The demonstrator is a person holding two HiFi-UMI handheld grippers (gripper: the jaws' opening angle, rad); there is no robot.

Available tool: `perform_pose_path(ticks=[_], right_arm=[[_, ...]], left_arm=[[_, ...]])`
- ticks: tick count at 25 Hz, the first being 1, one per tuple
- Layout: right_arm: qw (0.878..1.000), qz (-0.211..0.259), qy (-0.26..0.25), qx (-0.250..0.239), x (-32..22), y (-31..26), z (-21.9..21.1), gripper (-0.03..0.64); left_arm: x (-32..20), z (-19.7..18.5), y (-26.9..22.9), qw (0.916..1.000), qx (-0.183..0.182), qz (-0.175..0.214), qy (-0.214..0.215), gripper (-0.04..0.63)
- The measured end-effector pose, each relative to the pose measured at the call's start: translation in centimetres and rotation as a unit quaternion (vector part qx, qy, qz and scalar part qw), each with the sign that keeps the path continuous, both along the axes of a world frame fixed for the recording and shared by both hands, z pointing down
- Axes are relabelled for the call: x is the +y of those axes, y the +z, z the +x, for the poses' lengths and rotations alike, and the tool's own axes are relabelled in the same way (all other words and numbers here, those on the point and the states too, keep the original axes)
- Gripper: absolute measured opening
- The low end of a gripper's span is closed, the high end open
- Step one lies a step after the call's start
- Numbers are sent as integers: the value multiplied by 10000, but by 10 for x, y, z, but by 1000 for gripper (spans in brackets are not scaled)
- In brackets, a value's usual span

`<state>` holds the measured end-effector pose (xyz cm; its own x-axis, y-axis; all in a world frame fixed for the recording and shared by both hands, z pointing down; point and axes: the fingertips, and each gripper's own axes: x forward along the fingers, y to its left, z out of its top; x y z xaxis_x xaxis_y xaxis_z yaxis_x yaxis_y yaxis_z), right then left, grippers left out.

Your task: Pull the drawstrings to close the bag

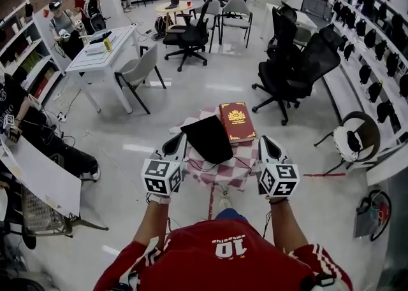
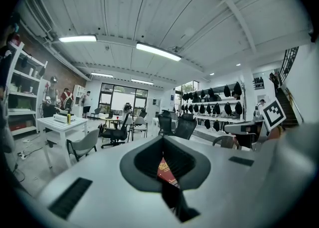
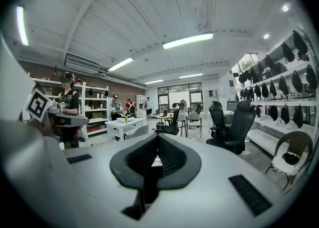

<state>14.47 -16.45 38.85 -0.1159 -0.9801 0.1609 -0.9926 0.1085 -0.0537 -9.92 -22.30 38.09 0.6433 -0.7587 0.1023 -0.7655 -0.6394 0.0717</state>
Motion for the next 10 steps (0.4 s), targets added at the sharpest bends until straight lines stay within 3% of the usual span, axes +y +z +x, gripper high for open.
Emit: perform_pose_path(ticks=[10], right_arm=[[10000,-8,-35,-83,2,3,4,17]], left_arm=[[2,5,1,10000,-21,-11,21,9]])
